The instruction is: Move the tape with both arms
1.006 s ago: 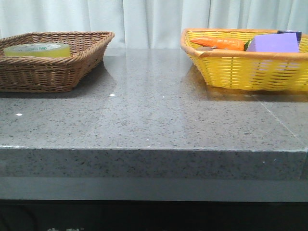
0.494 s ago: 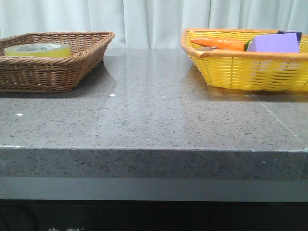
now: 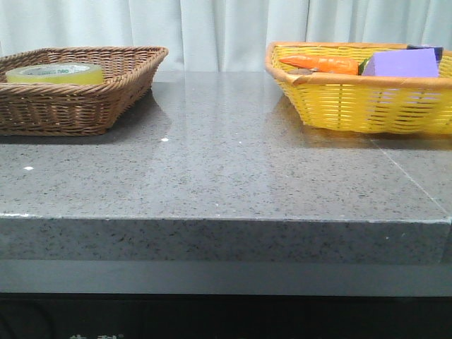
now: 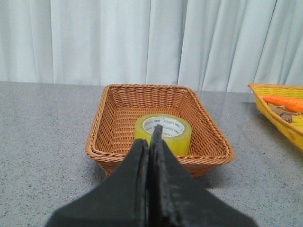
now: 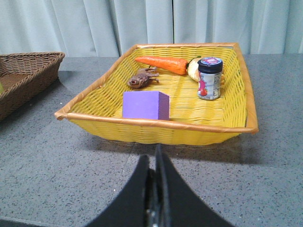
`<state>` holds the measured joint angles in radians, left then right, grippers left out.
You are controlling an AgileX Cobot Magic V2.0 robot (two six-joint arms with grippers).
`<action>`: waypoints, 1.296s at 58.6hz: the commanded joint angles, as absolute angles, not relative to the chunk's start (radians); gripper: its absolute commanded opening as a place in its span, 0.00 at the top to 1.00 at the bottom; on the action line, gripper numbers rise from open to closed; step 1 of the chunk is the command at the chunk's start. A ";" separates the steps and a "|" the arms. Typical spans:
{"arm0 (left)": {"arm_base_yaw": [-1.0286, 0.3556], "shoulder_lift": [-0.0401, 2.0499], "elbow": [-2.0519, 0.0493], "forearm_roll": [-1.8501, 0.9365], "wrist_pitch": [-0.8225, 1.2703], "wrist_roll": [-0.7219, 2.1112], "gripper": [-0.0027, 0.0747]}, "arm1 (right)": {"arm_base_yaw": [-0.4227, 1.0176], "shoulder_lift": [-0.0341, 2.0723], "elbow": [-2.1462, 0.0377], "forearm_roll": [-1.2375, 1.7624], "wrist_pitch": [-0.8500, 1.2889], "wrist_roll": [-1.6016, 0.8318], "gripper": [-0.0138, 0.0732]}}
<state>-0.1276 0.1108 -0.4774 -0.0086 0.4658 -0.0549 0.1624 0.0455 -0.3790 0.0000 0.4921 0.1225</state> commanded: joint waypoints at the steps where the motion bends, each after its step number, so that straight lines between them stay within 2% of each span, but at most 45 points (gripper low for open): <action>1: -0.126 0.115 -0.498 -0.015 0.395 -0.062 0.99 | 0.154 0.058 -0.405 0.000 0.415 0.122 0.92; 19: -0.126 0.115 -0.495 -0.015 0.383 -0.062 0.99 | 0.154 0.058 -0.405 0.000 0.415 0.122 0.92; 36: -0.113 -0.029 -0.332 -0.018 0.355 -0.062 0.99 | 0.154 0.058 -0.405 0.000 0.415 0.122 0.92; 46: -0.113 -0.026 -0.247 -0.018 0.344 -0.062 0.99 | 0.154 0.058 -0.405 0.000 0.416 0.122 0.92; 65: -0.113 -0.026 0.042 -0.028 0.031 -0.062 0.99 | 0.154 0.058 -0.405 0.000 0.417 0.122 0.92; 76: -0.113 -0.026 0.047 -0.043 0.051 -0.062 0.99 | 0.154 0.058 -0.405 0.000 0.417 0.122 0.92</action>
<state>-0.1160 -0.0068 0.0096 -0.0302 0.1410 -0.0549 0.1624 0.0455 -0.3790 0.0000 0.4921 0.1225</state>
